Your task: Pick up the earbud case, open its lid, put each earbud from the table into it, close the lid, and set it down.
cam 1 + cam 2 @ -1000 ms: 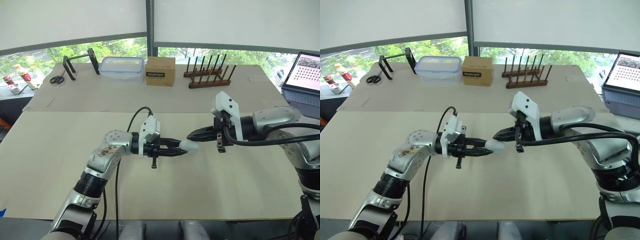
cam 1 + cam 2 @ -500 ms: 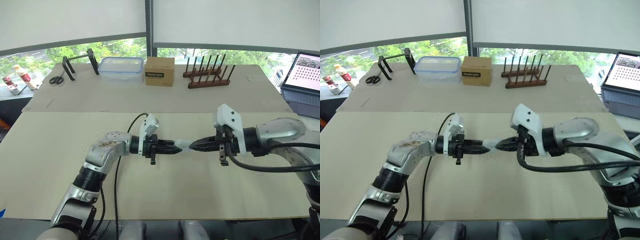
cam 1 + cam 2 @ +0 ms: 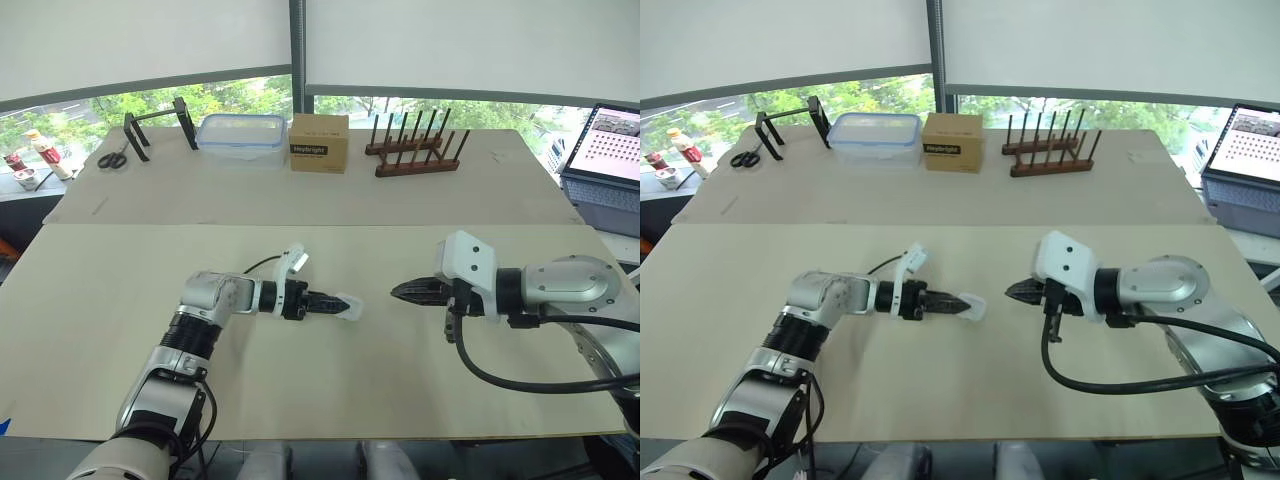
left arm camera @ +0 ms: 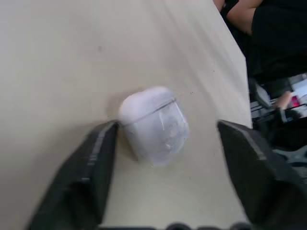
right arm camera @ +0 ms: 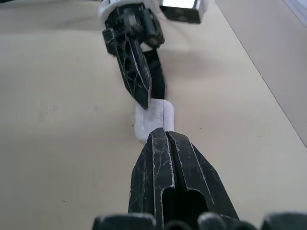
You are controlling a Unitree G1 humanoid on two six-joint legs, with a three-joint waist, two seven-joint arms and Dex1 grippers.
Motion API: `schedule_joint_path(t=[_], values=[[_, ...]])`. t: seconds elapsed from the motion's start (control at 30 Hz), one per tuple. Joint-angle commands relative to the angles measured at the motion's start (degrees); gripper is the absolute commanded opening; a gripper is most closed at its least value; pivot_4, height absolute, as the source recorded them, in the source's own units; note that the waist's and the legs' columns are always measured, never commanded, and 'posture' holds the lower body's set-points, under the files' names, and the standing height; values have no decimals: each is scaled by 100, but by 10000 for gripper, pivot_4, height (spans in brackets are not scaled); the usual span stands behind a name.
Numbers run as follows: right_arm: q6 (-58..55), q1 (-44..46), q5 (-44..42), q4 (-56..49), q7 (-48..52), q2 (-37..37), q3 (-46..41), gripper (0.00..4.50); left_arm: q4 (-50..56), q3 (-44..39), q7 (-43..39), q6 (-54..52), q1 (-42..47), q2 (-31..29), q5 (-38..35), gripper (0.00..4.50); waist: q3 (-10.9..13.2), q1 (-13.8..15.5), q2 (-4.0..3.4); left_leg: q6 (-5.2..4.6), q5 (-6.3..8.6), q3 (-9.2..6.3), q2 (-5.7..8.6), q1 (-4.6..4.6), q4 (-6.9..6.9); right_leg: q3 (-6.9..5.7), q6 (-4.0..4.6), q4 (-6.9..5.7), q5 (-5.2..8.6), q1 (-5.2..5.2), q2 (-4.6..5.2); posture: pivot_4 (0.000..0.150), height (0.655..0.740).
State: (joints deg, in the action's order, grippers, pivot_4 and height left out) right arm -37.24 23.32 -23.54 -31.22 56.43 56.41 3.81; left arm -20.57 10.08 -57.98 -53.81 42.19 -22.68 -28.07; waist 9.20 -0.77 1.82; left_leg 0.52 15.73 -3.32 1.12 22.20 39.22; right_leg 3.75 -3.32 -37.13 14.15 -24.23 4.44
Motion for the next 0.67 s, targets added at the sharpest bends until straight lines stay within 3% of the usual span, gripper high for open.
schedule_joint_path(t=[0.03,0.07,0.23,0.43,0.5,0.67], values=[[133,50,-13,22,214,119,-99,0,559,97,-200,1340,-253,-421,590,44211,0,-9,0,0,0,0,-2,-2,-1,2,0,0,0,-1,0,1500,7400],[113,72,-47,50,265,132,-121,0,751,134,-270,1727,-346,-541,733,44211,0,-16,0,0,0,0,-2,-2,-3,4,0,0,0,-2,-1,1500,7400],[398,113,88,207,700,490,-212,15603,2193,-249,-805,3354,-1153,-1472,978,45000,1,11,-2,1,0,-20,-6,10,-11,10,0,6,0,-17,12,1500,7400],[802,0,165,430,1127,948,-508,36370,3396,-1096,-1062,3475,-2224,-2376,561,45000,6,6,-10,-5,3,-17,-8,1,-12,9,-1,7,0,-7,16,1500,7400],[1075,-108,182,527,1299,1032,-604,43175,3715,-1147,-829,3301,-2520,-2625,778,45000,7,15,-12,-5,3,-17,-9,-1,-12,9,-1,7,0,-6,10,1500,7400],[1285,-257,5,673,1505,957,-797,44412,4020,-1403,-912,3284,-2896,-2809,516,45000,8,25,-13,-5,3,12,-10,-2,-11,2,-1,7,0,2,9,1500,7400]])
